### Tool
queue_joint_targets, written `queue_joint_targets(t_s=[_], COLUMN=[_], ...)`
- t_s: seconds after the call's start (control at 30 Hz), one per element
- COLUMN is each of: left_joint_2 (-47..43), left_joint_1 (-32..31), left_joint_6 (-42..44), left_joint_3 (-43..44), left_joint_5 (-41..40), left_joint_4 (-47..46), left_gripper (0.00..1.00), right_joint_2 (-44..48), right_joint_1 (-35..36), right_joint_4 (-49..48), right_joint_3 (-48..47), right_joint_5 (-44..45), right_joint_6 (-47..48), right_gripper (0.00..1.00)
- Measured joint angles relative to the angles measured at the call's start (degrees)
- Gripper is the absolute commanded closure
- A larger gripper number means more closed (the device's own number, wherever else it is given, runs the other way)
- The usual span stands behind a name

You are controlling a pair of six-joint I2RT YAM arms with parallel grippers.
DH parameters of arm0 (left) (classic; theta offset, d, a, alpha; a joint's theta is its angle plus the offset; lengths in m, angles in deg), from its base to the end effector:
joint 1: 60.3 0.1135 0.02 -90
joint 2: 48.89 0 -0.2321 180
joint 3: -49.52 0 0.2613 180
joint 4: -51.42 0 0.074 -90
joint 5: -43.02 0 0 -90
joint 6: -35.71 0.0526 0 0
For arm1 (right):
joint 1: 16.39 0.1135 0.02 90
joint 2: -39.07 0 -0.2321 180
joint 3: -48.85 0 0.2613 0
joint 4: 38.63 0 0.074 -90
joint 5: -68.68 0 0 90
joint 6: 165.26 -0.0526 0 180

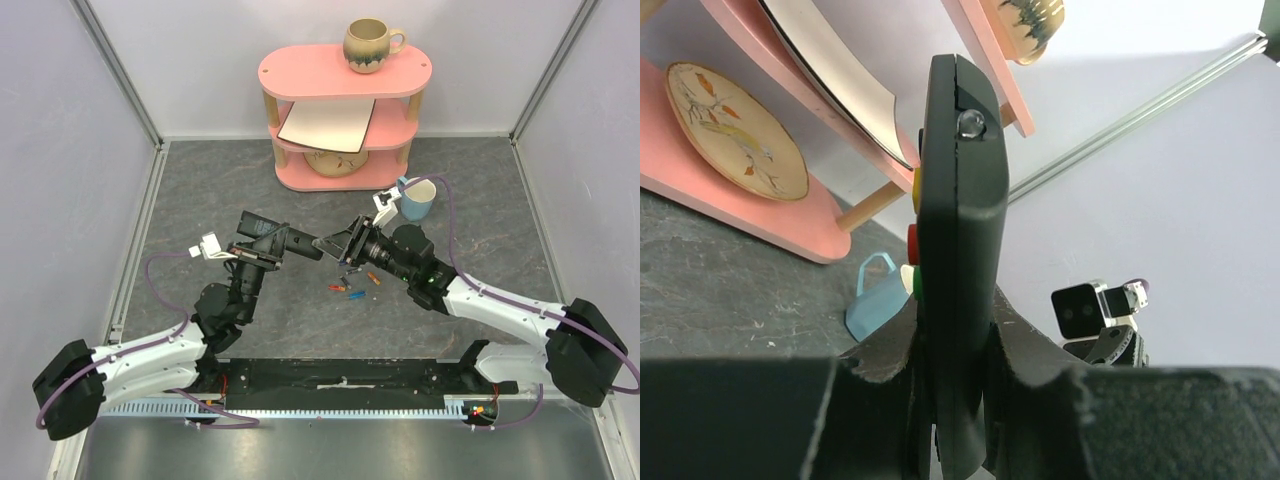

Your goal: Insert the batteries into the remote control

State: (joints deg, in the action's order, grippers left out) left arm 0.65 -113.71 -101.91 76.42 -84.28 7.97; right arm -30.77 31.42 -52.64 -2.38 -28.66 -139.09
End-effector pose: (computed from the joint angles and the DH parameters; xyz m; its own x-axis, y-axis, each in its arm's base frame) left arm 0.1560 -0.1567 0.2307 -0.0796 -0.8785 -0.4710 0.3594 0.4155 -0.8356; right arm 0.2055 0.2367 0.2379 -0.7600 0.4869 -0.4304 -0.3135 0.3055 0.8991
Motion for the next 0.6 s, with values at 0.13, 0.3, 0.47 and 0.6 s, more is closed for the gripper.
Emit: queue_joint_targets(t_s=[0.13,0.3,0.47,0.6], left_joint_2=[-0.8,-1.7,-1.7,-1.7], left_joint_1=[0.0,0.1,0.1,0.3], left_joint_6=[-0.7,-1.0,-1.0,-0.7], left_joint_3=[0.0,0.0,0.0,0.0], left_joint_5=[0.3,0.8,1.0,1.6], left_joint_4=[0.0,0.0,0.5,0.8], left_gripper=[0.98,0.98,0.98,0.98], right_joint_2=[0.9,1.6,1.7,1.9], right_joint_1=[0.0,0.0,0.0,0.0], right_joint_4=[-0.2,-0.1,0.6,2.7], right_joint_3=[0.1,0.1,0.1,-0.8], right_joint_5=[-0.3,-0.8,-0.8,-0.8], right_joint_6=[0.3,0.5,0.9,1.0], right_gripper=[1.00,1.00,0.63,0.41])
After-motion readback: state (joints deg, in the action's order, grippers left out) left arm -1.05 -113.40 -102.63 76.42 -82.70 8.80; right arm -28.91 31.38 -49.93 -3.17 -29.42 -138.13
